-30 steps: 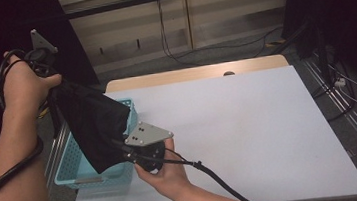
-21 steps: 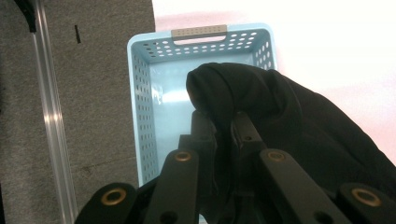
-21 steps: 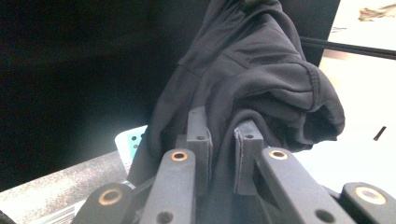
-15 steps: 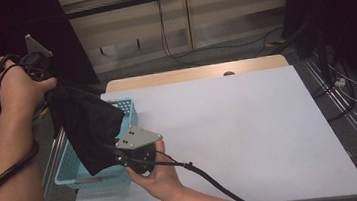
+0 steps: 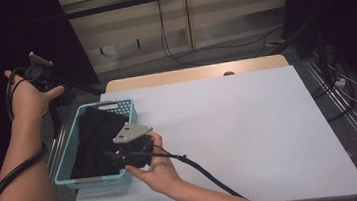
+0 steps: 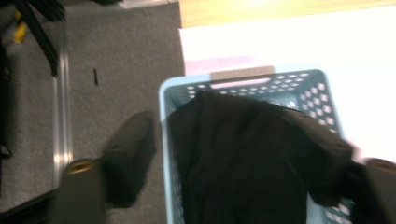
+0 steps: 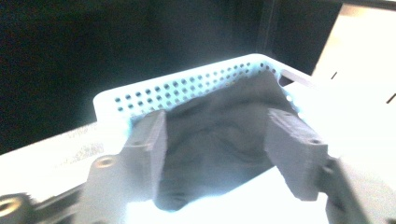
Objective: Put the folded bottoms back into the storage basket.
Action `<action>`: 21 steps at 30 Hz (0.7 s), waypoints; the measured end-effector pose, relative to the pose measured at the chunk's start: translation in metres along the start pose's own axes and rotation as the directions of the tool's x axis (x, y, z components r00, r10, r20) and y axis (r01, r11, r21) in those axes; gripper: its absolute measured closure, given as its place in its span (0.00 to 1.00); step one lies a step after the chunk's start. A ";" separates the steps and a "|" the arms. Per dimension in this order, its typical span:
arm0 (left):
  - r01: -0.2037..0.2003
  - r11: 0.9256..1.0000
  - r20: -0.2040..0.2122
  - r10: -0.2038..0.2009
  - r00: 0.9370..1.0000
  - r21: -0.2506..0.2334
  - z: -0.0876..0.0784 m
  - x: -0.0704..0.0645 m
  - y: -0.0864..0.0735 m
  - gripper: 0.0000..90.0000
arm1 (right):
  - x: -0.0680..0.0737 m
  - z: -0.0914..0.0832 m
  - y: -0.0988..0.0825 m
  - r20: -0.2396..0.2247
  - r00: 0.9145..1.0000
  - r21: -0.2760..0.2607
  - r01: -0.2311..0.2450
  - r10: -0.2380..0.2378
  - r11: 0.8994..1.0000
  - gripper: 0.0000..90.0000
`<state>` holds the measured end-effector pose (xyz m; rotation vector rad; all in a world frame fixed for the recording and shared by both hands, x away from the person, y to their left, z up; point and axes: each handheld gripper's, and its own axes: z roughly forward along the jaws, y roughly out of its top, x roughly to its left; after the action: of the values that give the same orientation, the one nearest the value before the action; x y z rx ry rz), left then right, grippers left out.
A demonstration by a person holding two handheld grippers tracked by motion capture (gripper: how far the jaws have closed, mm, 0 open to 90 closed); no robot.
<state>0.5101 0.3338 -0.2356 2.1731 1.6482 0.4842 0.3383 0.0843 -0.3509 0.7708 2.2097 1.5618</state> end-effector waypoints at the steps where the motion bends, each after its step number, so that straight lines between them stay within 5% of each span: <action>1: -0.012 1.000 0.005 0.012 1.000 0.004 0.004 0.000 -0.003 0.24 | -0.004 -0.003 -0.001 0.002 1.000 0.004 -0.005 0.005 1.000 0.37; 11: -0.007 1.000 0.079 0.006 0.997 0.007 0.022 -0.015 -0.029 0.21 | -0.050 -0.041 -0.021 0.017 1.000 0.005 -0.021 0.021 1.000 0.24; 21: -0.035 0.999 0.134 0.033 0.990 0.008 0.047 -0.034 -0.044 0.20 | -0.073 -0.059 -0.049 0.002 1.000 0.069 -0.006 0.006 0.998 0.18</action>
<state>0.4870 0.3080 -0.2995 2.1935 1.5484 0.3323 0.3523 -0.0166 -0.3799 0.7987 2.2728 1.4933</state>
